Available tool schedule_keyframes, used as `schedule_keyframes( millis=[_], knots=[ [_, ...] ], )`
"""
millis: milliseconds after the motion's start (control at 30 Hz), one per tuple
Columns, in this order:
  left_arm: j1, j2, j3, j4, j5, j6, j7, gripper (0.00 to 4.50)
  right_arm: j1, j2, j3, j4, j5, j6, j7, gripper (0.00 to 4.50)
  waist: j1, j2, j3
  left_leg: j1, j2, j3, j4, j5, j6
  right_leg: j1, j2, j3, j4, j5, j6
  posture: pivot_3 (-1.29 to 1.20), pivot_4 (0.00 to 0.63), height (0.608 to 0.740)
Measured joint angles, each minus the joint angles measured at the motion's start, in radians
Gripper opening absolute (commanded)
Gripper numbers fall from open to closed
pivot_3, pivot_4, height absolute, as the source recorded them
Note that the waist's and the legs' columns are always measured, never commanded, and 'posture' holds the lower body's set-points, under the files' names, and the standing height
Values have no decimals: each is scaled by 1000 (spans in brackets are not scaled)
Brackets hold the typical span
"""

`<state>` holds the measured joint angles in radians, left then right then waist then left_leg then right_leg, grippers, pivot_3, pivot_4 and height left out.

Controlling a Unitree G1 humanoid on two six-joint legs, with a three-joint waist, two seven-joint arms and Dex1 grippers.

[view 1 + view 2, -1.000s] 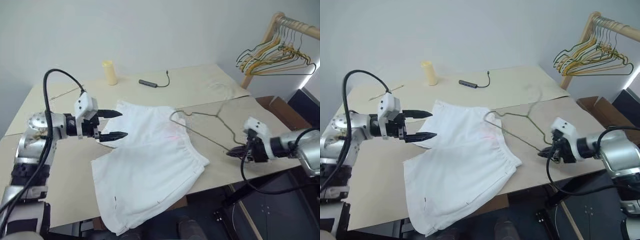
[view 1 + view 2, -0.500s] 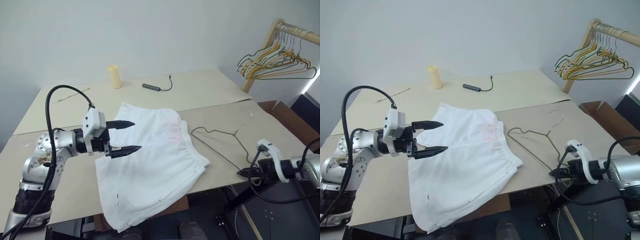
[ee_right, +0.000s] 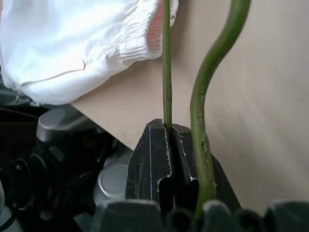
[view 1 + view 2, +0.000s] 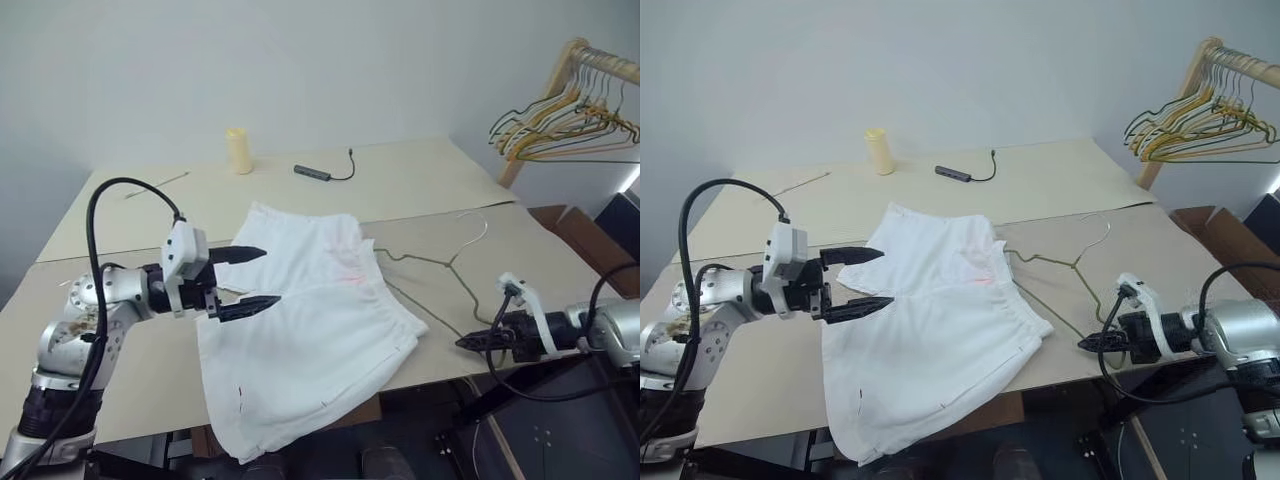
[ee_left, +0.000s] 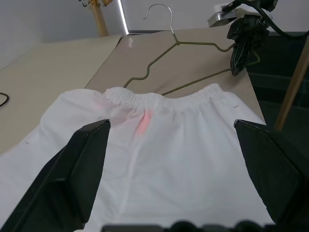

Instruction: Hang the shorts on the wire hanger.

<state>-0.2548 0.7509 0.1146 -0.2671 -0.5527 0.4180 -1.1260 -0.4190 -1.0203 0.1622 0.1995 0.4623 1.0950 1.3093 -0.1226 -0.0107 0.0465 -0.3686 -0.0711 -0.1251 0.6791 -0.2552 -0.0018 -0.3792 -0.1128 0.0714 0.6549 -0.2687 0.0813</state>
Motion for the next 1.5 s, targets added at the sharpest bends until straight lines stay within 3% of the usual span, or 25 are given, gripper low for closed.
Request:
schedule_keyframes(
  millis=[333,633,967,1367,1500],
  knots=[
    [21,30,5,-32,-1,0,-11,4447,-255,146,150,337,-118,-59,38,0,16,0,0,-1,-1,0,-1,0,0,-2,0,0,-1,0,-1,-33,11,740],
    [57,47,31,-72,-7,1,3,4447,-288,130,250,400,-177,-129,232,0,49,0,0,-3,-1,0,-3,0,0,-6,0,1,0,0,-1,-4,9,740],
    [65,50,40,-75,-8,2,7,4447,-475,265,245,679,-280,-204,192,0,61,0,0,-2,-1,0,-3,0,-1,-7,2,0,0,2,-4,18,4,740],
    [71,60,40,-76,-6,0,10,4447,-461,267,285,686,-290,-218,242,0,78,0,0,-2,-2,0,-3,0,-2,-7,3,0,-1,2,-4,34,4,740],
    [70,63,40,-76,-1,-3,9,4447,-454,212,302,646,-179,-204,243,0,81,0,0,-3,-1,0,-4,0,-2,-8,2,0,-1,2,-4,39,5,740]
  ],
)
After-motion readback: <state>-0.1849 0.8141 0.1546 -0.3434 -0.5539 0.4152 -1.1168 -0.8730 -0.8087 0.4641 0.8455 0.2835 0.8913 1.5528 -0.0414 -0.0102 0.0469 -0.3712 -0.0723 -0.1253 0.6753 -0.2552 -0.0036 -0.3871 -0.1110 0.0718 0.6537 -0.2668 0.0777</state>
